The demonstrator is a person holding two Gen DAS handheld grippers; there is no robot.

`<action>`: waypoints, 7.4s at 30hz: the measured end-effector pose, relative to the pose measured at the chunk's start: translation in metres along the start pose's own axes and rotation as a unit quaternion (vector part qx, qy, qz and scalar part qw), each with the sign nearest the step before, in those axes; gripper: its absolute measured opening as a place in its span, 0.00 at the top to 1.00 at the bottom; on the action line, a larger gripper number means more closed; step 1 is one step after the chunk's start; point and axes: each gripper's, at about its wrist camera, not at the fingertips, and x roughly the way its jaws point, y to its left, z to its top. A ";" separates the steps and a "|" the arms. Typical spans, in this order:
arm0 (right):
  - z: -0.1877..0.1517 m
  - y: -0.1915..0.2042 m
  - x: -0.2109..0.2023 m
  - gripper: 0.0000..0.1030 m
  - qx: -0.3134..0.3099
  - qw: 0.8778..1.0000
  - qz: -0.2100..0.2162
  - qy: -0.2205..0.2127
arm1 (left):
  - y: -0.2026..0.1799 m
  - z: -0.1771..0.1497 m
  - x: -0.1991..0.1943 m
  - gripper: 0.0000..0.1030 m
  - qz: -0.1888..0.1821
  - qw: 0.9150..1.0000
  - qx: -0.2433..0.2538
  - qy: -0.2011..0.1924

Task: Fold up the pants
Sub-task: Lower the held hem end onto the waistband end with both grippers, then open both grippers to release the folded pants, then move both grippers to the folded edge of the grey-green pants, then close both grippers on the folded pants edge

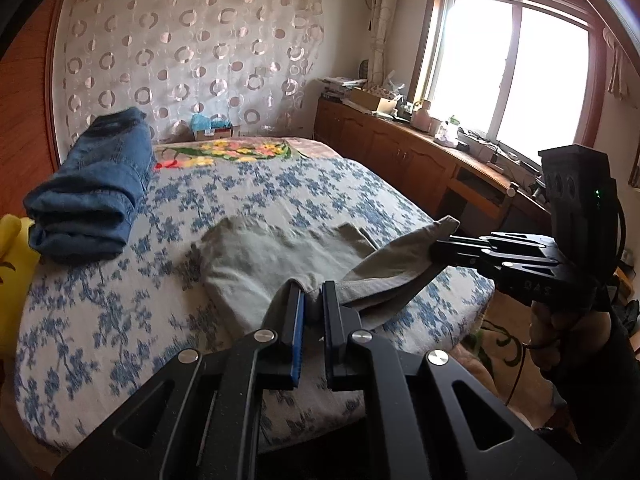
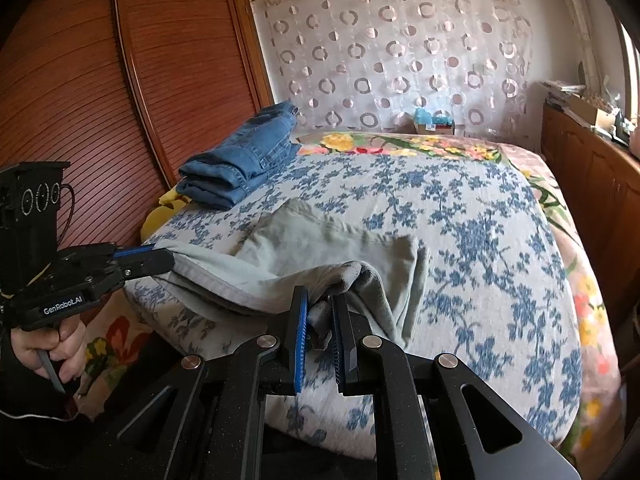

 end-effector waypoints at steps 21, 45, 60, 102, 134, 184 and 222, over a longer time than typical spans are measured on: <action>0.033 -0.016 0.053 0.89 -0.006 1.000 -0.018 0.009 | 0.018 0.040 0.039 0.92 0.035 0.999 0.007 -0.004; 0.014 -0.025 0.071 0.56 -0.014 0.995 -0.071 0.067 | 0.047 0.007 0.052 0.42 0.053 0.998 -0.033 0.031; -0.016 -0.039 0.049 0.56 0.012 0.996 -0.044 0.075 | 0.036 -0.039 0.062 0.47 0.036 0.996 -0.026 0.080; -0.041 -0.036 0.005 0.97 0.002 0.997 -0.028 0.068 | 0.021 -0.045 0.025 0.87 0.022 0.997 -0.015 0.073; 0.000 -0.021 0.068 0.57 -0.019 0.994 -0.059 0.091 | 0.059 -0.005 0.071 0.25 0.063 0.996 -0.022 0.064; -0.005 -0.031 0.090 0.71 -0.010 0.995 -0.043 0.090 | 0.082 0.005 0.120 0.53 0.003 0.993 -0.026 0.115; -0.009 -0.031 0.085 0.83 0.014 0.996 -0.024 0.079 | 0.052 0.017 0.081 0.79 -0.005 0.998 -0.024 0.058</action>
